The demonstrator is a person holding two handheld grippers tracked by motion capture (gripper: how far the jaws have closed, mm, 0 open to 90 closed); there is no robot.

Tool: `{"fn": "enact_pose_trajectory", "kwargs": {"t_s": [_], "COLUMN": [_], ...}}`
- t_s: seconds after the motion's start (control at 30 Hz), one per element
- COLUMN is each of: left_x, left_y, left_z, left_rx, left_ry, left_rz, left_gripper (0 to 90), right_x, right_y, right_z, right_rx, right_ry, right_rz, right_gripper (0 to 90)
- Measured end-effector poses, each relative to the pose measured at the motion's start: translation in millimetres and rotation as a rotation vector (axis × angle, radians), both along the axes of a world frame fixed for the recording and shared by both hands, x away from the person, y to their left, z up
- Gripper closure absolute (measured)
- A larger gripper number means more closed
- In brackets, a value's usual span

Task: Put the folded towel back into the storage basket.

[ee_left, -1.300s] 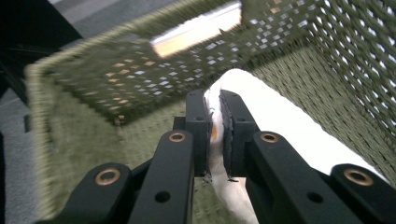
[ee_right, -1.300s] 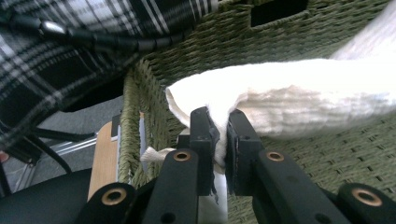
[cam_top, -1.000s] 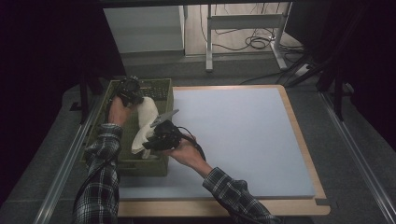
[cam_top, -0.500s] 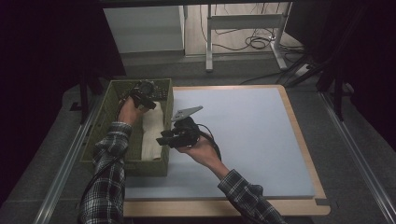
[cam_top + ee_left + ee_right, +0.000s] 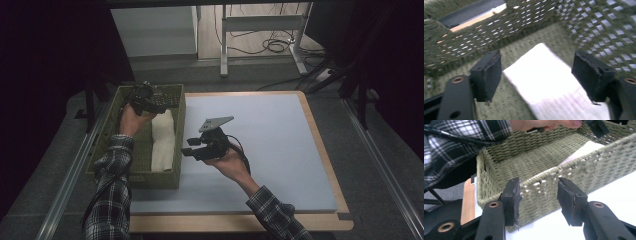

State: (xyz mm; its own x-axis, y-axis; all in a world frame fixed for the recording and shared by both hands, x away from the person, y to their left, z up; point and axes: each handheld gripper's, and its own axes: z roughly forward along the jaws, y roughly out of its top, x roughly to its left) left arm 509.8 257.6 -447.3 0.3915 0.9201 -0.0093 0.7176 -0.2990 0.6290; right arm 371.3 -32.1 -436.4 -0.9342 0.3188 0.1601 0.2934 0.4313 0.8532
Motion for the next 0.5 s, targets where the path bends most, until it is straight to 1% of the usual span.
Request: {"fn": "enact_pose_trajectory", "kwargs": {"t_s": [0.07,0.13,0.23,0.3,0.4,0.5], "left_x": [-4.0,-9.2,-18.6,-25.2,-34.8,-46.2], "left_y": [-0.5,-2.0,-4.9,-6.4,-10.1,-17.4], "left_z": [2.8,6.4,12.2,16.2,19.8,21.0], "left_rx": [-0.032,-0.04,-0.065,-0.088,-0.113,-0.13], "left_ry": [-0.004,-0.008,-0.024,-0.034,-0.041,-0.051], "left_rz": [-0.007,-0.018,-0.027,-0.038,-0.047,-0.073], "left_gripper": [20.6,18.0,15.4,14.2,11.8,9.6], "right_x": [-1.0,-2.5,-5.1,-6.4,-8.0,-9.6], "right_y": [-4.5,-9.2,-16.0,-20.7,-28.6,-36.8], "right_z": [-1.8,-3.4,-5.6,-7.3,-10.1,-13.5], "right_rx": [-0.01,-0.019,-0.04,-0.047,-0.059,-0.077], "right_ry": [-0.007,-0.015,-0.03,-0.039,-0.046,-0.051], "right_rz": [-0.006,-0.011,-0.021,-0.029,-0.041,-0.059], "right_gripper": [48.8,46.1,40.8,37.4,33.2,29.4]}}
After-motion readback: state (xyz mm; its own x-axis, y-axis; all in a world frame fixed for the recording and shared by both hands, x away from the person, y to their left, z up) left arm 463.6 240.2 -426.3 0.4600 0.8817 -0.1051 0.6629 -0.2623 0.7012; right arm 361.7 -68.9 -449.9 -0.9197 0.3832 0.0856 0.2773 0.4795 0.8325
